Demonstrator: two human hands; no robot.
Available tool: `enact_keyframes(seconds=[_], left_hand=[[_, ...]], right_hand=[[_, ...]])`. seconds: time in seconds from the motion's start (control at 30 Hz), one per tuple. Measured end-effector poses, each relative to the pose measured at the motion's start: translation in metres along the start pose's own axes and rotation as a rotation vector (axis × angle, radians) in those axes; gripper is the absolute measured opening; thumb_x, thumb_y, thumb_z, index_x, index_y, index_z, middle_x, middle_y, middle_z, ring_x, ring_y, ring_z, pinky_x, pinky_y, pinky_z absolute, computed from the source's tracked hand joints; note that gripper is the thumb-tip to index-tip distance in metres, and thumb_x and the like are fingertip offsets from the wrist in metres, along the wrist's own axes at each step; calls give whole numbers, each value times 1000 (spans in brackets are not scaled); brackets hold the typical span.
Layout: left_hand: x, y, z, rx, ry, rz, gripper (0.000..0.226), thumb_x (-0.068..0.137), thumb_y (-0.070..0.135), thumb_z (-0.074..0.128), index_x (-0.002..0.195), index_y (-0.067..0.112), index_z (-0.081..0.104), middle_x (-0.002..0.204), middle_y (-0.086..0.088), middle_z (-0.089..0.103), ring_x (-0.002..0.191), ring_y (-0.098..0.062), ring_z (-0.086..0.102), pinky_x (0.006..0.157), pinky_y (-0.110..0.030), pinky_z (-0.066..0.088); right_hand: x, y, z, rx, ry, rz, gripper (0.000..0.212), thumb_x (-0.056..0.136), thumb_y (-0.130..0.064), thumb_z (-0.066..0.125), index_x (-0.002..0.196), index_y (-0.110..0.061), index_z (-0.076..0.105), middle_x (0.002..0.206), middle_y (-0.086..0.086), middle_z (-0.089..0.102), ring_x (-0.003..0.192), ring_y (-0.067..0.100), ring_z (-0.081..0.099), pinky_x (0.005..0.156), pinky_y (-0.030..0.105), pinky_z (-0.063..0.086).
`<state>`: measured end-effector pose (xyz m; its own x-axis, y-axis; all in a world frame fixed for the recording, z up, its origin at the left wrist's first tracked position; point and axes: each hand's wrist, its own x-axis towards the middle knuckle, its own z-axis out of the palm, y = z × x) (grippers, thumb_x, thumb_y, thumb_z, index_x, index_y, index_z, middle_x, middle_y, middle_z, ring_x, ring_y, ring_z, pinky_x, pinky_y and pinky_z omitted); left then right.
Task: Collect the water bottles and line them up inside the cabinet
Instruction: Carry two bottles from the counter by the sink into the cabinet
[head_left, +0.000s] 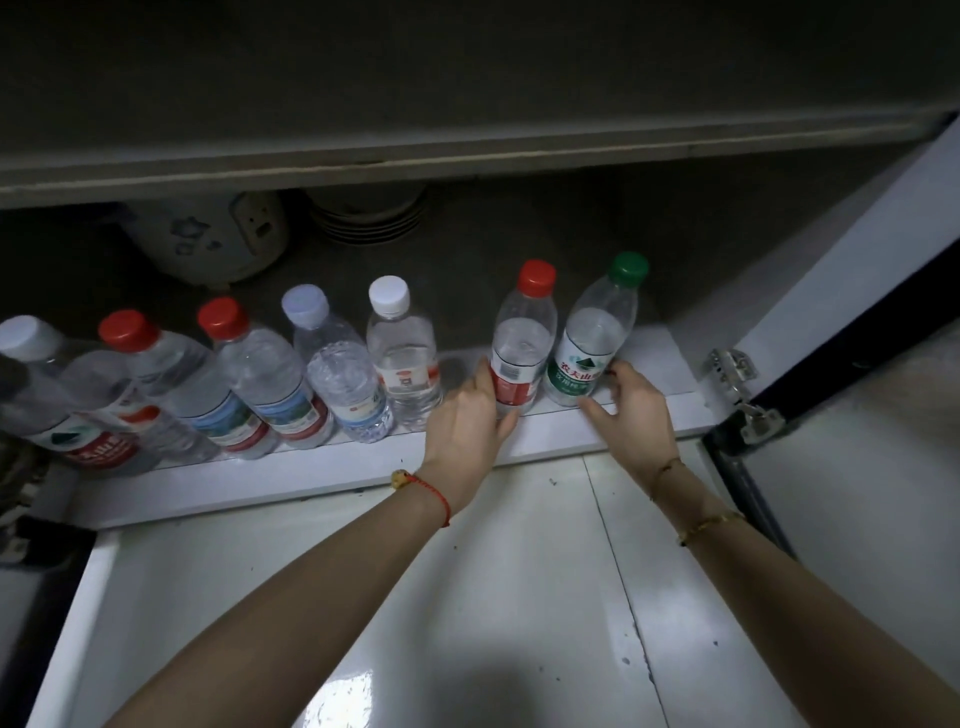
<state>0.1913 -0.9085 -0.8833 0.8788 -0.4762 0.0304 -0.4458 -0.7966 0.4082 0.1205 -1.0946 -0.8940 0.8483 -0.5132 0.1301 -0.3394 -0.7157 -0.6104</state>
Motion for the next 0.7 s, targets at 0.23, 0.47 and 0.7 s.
enact_keyframes(seconds=[0.23, 0.47, 0.7], left_hand=[[9, 3, 1, 13, -45, -50, 47, 96, 40, 53, 128, 8, 42, 111, -15, 65, 99, -34, 64, 68, -33, 40], [2, 2, -2, 8, -27, -106, 34, 101, 35, 45, 114, 3, 49, 103, -18, 66, 92, -36, 66, 64, -34, 38], [-8, -5, -6, 0, -8, -133, 32, 102, 33, 44, 109, 3, 53, 102, -19, 67, 91, -36, 67, 63, -33, 38]], right_hand=[[12, -7, 1, 120, -78, 93, 49, 77, -27, 77, 116, -11, 53, 94, 6, 67, 82, 21, 63, 77, 32, 54], [-1, -14, 6, 190, -92, 68, 46, 77, -27, 77, 113, -12, 54, 93, 3, 67, 83, 19, 63, 80, 32, 55], [-10, -27, 14, 221, -89, 80, 48, 77, -30, 77, 115, -11, 54, 94, 2, 65, 84, 18, 62, 78, 29, 53]])
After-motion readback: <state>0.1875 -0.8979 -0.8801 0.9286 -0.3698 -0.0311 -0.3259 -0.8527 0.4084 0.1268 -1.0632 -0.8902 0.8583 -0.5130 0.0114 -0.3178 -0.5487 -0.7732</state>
